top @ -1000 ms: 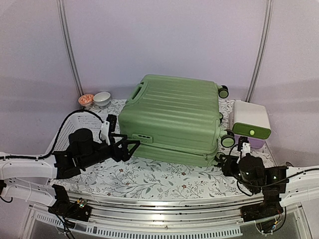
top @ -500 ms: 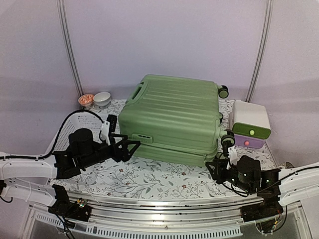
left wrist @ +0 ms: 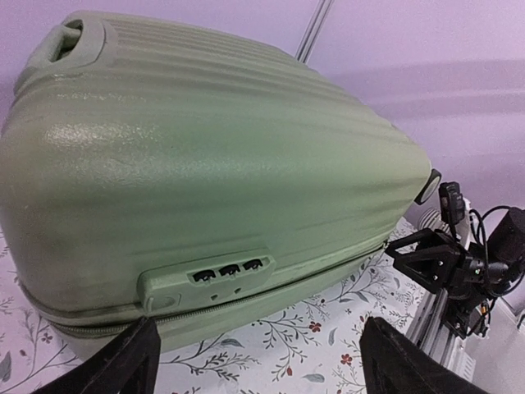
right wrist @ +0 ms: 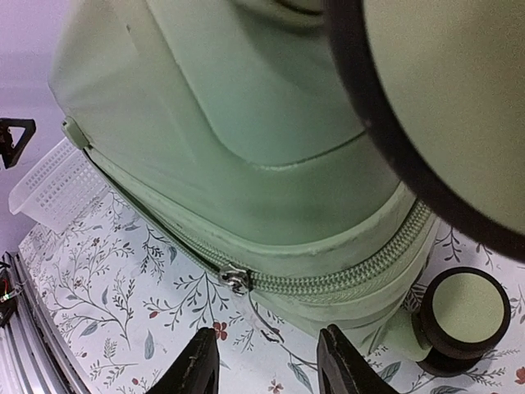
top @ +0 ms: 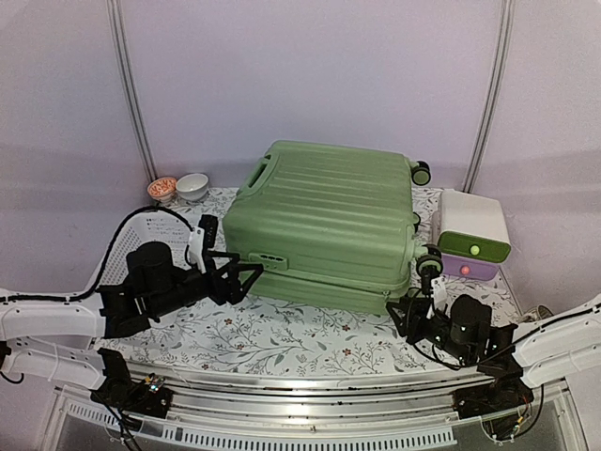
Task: Open, take out, and arrange the luggage
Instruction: Grab the zipper of the luggage.
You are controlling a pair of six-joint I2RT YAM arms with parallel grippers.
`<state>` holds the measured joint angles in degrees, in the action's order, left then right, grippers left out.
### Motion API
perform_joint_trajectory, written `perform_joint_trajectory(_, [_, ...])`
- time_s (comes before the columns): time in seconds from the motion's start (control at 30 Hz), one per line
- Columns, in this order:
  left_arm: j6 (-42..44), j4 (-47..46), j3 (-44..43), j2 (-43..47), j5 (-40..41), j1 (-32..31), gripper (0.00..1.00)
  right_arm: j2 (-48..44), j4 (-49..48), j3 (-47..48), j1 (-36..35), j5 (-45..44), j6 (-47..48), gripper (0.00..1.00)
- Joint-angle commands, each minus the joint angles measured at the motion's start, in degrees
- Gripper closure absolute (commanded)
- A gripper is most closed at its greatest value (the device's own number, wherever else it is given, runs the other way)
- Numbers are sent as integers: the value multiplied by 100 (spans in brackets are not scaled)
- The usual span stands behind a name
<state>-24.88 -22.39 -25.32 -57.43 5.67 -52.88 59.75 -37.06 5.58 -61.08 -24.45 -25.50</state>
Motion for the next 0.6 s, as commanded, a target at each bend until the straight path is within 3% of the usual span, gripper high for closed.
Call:
perform_joint_trajectory(0.0, [43, -40, 60, 67, 47, -74, 13, 101, -575, -71, 179, 365, 9, 58])
perform_joint_trajectory(0.57, [111, 42, 5, 57, 132, -69, 13, 1289, -1741, -20, 287, 491, -30, 65])
